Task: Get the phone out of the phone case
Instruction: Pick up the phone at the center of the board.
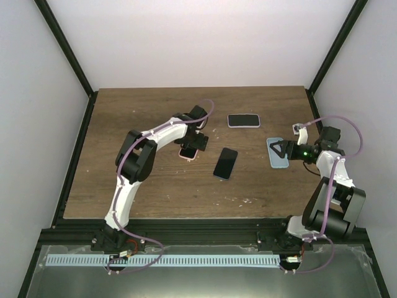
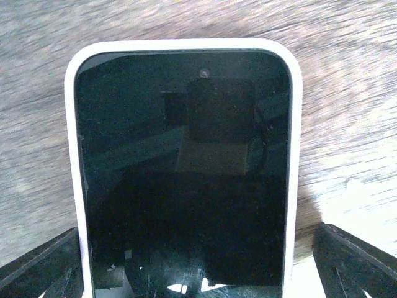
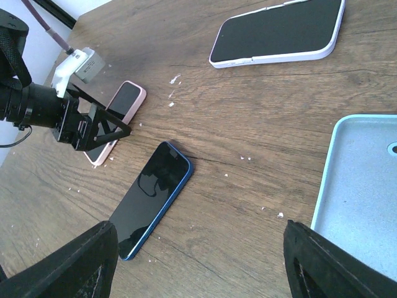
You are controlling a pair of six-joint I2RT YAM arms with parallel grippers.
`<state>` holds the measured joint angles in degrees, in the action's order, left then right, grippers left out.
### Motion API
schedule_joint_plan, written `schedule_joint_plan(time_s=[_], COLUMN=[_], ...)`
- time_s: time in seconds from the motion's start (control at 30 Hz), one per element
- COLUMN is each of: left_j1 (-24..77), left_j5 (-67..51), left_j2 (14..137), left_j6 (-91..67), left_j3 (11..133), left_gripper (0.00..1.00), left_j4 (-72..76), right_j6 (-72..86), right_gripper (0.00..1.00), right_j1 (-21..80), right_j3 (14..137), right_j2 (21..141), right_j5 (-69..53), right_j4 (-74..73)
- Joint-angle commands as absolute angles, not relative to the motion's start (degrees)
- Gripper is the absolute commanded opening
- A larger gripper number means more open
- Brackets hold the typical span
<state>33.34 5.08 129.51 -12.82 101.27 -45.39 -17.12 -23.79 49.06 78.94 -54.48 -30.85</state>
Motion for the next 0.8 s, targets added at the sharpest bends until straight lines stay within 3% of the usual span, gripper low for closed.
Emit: schedule_joint_plan(time_s=[0.0,0.27,0.47,0.57,0.77], left_j1=[34.63,34.66,34.67,35.2,37.31], left_j5=[7.0,7.16,5.28,-0.06,-4.08], left_j2=[133.49,135.7,133.77,127.78,109.24], left_j6=[-14.93,-14.92,-14.84,-14.13,-17.42], left_j3=[103.52,105.29,106.56,100.92,82.78], left_gripper=[0.97,0.85,0.63,0.5,0.45], left_j4=[-47.77,-49.11,-50.33,-45.51,-34.43], right_j6=[-18.1,-18.11,-18.04,-17.87,-18.21], right_gripper=[0.73,0.73,0.73,0.73,0.72], right_j1=[-23.56,-23.55,-23.55,-23.57,-23.57], right_j3=[50.19,50.27,50.23,50.1,50.1], right_j2=[79.2,79.8,79.31,78.76,78.06], right_j5=[-55.81,-55.98,-55.97,-55.86,-56.32], right_j4=[-31.3,-31.42,-31.54,-31.16,-31.06])
